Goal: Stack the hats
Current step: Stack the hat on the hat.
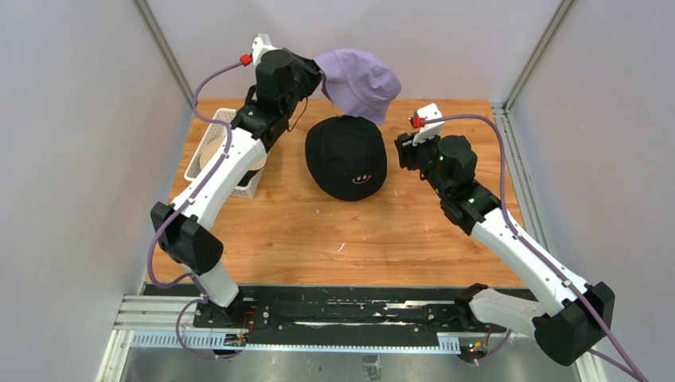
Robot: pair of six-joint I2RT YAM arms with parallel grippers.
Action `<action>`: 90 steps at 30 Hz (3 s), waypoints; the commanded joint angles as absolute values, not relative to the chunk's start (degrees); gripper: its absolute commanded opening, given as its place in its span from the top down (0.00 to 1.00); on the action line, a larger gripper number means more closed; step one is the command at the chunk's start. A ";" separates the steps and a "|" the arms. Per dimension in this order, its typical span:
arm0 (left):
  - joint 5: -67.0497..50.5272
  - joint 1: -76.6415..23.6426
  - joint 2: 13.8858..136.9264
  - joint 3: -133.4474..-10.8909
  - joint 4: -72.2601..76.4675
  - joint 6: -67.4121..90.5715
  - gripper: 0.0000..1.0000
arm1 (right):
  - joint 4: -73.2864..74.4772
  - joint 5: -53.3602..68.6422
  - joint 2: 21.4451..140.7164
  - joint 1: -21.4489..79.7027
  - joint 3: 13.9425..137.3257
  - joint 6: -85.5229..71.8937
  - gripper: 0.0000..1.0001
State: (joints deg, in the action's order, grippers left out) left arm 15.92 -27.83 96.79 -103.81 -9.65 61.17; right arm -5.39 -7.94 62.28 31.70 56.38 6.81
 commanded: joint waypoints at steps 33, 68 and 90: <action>12.17 -30.16 88.40 -86.17 -3.03 85.05 1.00 | -10.62 7.26 61.74 29.58 54.49 6.07 0.50; 8.90 -30.15 87.44 -93.25 -20.15 83.03 1.00 | -58.92 -15.92 84.09 48.66 48.34 43.92 0.45; 8.42 -30.15 87.28 -92.24 -20.80 84.54 1.00 | -58.44 -14.23 94.19 49.92 57.80 45.94 0.46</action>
